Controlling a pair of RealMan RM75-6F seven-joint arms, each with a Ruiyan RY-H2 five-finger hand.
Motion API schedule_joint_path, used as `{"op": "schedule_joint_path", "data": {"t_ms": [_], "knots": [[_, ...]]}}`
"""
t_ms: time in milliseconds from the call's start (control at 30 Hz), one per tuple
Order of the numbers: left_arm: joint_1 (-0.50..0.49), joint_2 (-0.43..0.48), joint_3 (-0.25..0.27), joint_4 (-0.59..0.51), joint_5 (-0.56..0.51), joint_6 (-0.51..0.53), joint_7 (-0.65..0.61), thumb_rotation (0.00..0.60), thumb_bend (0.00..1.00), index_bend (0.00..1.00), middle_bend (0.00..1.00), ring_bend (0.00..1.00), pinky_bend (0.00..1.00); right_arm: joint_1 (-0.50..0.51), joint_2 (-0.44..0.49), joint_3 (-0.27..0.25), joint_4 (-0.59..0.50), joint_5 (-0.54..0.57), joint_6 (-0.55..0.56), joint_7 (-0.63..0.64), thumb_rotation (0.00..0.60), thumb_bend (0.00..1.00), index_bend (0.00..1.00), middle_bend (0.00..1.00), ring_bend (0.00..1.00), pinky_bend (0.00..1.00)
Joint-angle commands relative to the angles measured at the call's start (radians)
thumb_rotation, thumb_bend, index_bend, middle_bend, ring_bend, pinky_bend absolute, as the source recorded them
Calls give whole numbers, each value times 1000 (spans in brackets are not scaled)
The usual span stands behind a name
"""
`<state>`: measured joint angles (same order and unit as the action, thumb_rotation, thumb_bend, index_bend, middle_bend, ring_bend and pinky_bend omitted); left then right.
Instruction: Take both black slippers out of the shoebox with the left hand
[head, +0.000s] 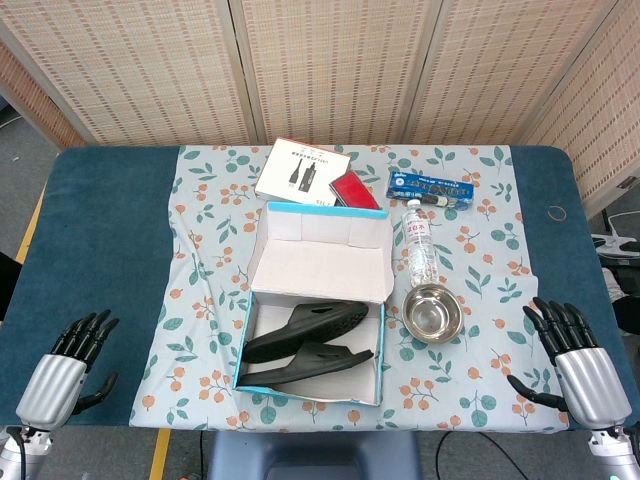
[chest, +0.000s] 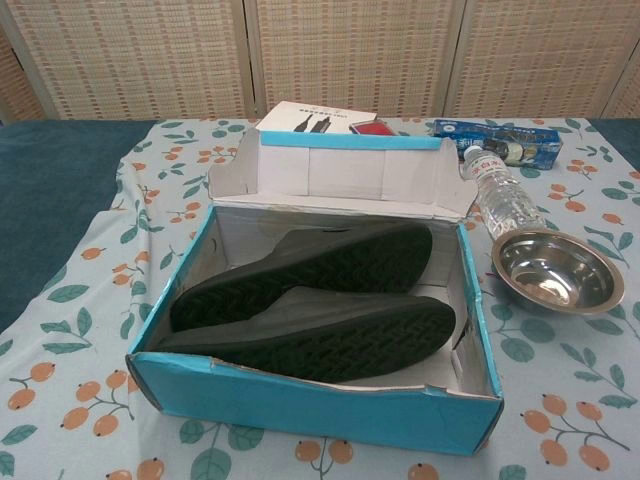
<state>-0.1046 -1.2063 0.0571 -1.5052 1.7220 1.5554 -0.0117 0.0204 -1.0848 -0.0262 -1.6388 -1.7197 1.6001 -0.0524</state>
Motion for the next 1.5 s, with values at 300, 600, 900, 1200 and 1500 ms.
{"op": "schedule_joint_path", "data": {"t_ms": [300, 600, 900, 1200, 1500], "knots": [[-67, -4, 55, -89, 122, -85, 14, 600, 406, 0, 0, 0, 147, -5, 5, -4, -6, -21, 17, 14, 415, 125, 0, 0, 0, 0], [-129, -41, 51, -442, 83, -297, 301, 600, 401, 0, 0, 1, 235, -14, 41, -28, -14, -66, 44, 84, 417, 125, 0, 0, 0, 0], [-258, -156, -74, -574, -253, -526, 453, 600, 370, 36, 80, 43, 249, -27, 80, -32, -11, -69, 79, 167, 417, 125, 0, 0, 0, 0], [-314, -294, -104, -575, -347, -516, 642, 600, 359, 116, 141, 125, 325, -25, 83, -32, -17, -61, 59, 153, 416, 125, 0, 0, 0, 0], [-364, -408, -112, -512, -437, -463, 887, 600, 346, 189, 186, 186, 370, -27, 86, -32, -22, -58, 54, 150, 417, 125, 0, 0, 0, 0]]}}
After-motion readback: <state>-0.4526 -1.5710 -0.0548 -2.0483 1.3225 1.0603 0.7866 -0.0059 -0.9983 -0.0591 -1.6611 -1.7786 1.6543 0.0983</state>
